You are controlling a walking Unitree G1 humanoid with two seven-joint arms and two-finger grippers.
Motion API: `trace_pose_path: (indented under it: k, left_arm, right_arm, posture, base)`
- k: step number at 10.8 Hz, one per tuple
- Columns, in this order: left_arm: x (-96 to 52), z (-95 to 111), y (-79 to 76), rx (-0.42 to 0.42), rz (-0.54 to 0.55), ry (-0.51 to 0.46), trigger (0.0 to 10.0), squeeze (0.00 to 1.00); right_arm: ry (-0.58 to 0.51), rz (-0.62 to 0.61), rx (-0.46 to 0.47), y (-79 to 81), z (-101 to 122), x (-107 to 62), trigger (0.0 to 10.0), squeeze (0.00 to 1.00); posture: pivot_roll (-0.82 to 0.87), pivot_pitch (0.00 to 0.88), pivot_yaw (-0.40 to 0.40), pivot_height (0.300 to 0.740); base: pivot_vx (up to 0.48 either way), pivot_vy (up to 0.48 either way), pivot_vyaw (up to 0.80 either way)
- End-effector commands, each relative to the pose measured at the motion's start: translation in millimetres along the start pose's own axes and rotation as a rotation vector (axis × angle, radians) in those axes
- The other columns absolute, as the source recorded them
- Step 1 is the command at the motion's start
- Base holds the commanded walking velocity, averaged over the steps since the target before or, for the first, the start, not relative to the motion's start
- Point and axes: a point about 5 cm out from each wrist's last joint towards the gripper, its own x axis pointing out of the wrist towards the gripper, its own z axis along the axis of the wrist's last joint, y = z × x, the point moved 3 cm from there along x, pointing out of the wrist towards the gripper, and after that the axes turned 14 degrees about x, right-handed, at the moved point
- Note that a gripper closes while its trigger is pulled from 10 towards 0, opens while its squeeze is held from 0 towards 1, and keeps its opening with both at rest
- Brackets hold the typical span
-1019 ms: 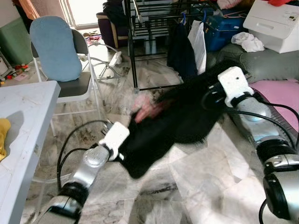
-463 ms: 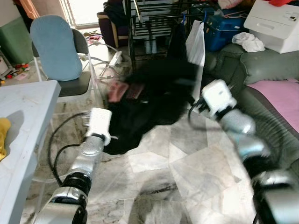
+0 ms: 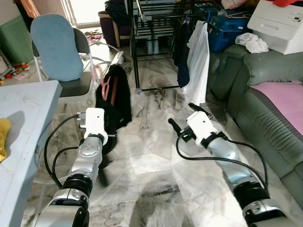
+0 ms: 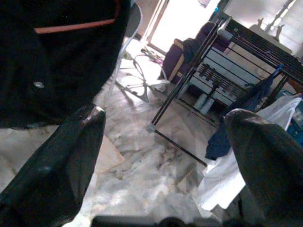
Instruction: Hang hanger
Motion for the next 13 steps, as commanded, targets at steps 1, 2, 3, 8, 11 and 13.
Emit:
trace_pose_path:
  k: [1, 2, 3, 8, 11, 13]
  left_arm:
    - [4.5, 30.2, 6.0, 0.048, 0.006, -0.131, 0.0, 0.0]
    - [2.3, 33.0, 7.7, 0.106, -0.011, -0.163, 0.0, 0.0]
    - [-0.4, 37.1, 10.5, 0.164, -0.035, -0.203, 0.0, 0.0]
    - [-39.4, 62.5, 14.5, 0.435, -0.309, -0.452, 0.0, 0.0]
    - [-61.7, 69.8, 6.4, 0.47, -0.408, -0.539, 0.0, 0.0]
    - [-78.2, 80.3, -0.5, 0.463, -0.464, -0.624, 0.0, 0.0]
  right_arm:
    - [-0.014, -0.013, -0.004, -8.1, 7.1, 0.3, 10.0, 0.0]
    - [-0.018, -0.022, -0.013, -16.5, 11.1, 0.0, 10.0, 0.0]
    - [-0.016, -0.032, -0.008, -24.2, 13.5, -0.1, 10.0, 0.0]
    - [0.082, -0.106, -0.15, -78.5, 20.9, -4.1, 10.0, 0.0]
    - [0.123, -0.17, -0.171, -93.6, 24.0, 0.1, 10.0, 0.0]
    - [0.142, -0.132, -0.131, -79.3, 18.5, 10.4, 10.0, 0.0]
  posture:
    - [-0.08, 0.0, 0.014, 0.74]
    - [-0.08, 0.0, 0.012, 0.74]
    - [-0.08, 0.0, 0.012, 0.74]
    - [-0.06, 0.0, 0.012, 0.74]
    - [-0.05, 0.0, 0.011, 0.74]
    - [-0.04, 0.0, 0.008, 0.74]
  base:
    - [0.0, 0.0, 0.0]
    - [0.0, 0.0, 0.0]
    - [0.0, 0.0, 0.0]
    - [0.0, 0.0, 0.0]
    - [0.0, 0.0, 0.0]
    - [0.0, 0.0, 0.0]
